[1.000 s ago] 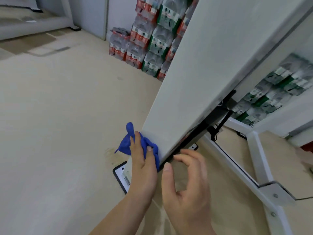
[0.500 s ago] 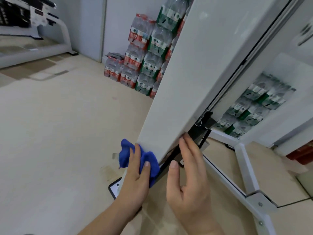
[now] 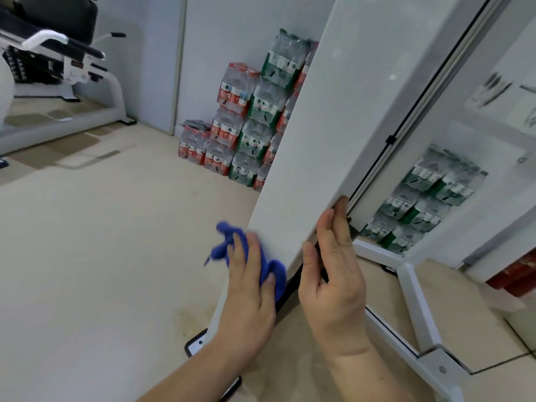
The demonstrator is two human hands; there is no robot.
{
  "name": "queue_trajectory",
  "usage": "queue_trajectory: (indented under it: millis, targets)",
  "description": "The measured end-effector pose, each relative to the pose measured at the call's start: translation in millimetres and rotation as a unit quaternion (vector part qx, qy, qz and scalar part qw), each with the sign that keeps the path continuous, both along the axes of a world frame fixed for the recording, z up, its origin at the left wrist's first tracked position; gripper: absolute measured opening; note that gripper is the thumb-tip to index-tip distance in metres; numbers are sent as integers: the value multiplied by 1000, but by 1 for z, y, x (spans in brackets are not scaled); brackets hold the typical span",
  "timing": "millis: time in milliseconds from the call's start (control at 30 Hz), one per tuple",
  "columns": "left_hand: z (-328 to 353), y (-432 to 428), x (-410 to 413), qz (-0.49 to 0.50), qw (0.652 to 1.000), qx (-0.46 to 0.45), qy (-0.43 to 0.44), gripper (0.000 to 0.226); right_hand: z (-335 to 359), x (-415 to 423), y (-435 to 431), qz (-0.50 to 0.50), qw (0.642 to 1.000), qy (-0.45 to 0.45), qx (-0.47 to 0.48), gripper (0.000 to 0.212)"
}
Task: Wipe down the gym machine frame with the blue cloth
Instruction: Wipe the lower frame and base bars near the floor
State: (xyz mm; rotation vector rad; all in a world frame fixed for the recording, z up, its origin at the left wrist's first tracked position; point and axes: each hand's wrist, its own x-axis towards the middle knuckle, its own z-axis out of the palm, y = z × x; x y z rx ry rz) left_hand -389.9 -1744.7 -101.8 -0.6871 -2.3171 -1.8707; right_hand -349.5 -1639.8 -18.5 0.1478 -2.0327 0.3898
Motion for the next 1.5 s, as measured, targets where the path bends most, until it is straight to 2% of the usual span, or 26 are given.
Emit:
queue_trajectory:
  millis: [67, 133, 200, 333, 400, 433, 567, 633, 833, 967, 1067, 1133, 1200, 1333, 1400, 1500]
  targets:
    - [35, 3, -13, 8, 996, 6, 90, 67, 2, 0, 0, 3, 1000, -3, -8, 46]
    - [53, -1, -28, 8, 990, 4, 138, 69, 4, 3, 0, 10, 1000, -11, -13, 48]
    - [46, -6, -33, 4, 991, -2, 131, 68, 7, 8, -2, 13, 999, -23, -21, 52]
    - [13, -18, -17, -31, 998, -51, 14, 69, 43, 10, -10, 2, 999, 1, -42, 56]
    - [26, -18, -15, -39, 998, -49, -4, 67, 65, -1, -13, -2, 1000, 20, -22, 61]
    - [43, -16, -18, -36, 999, -35, 15, 67, 71, -7, -13, -3, 1000, 27, -11, 61]
    - [125, -9, -45, -28, 984, 12, 178, 70, 68, -15, -7, -4, 999, 42, -4, 62]
    - [126, -8, -54, -22, 974, 9, 225, 69, 65, -13, -3, -4, 999, 39, -3, 62]
    - [44, -12, -21, 0, 975, -82, 205, 65, 66, -13, 0, 1, 1000, 29, 3, 65]
    - [119, -15, -47, 42, 961, -62, 266, 62, 72, -7, -1, 9, 1000, 14, -18, 62]
    - [178, -11, -56, 70, 940, -59, 328, 60, 86, 7, -8, 31, 998, 9, -62, 52]
    - [177, -9, -54, 82, 940, -51, 328, 60, 110, 11, -9, 20, 997, 35, -70, 52]
    - [148, -8, -44, 77, 943, -64, 319, 60, 136, 4, -7, 16, 997, 62, -41, 55]
    - [110, -13, -36, 47, 942, -109, 314, 58, 156, -13, -3, 38, 998, 56, -22, 53]
    - [134, -15, -48, 29, 935, -112, 335, 61, 153, -14, -3, 44, 996, 62, -40, 51]
    - [205, -18, -68, 15, 939, -60, 338, 61, 153, -12, -5, 55, 994, 70, -55, 49]
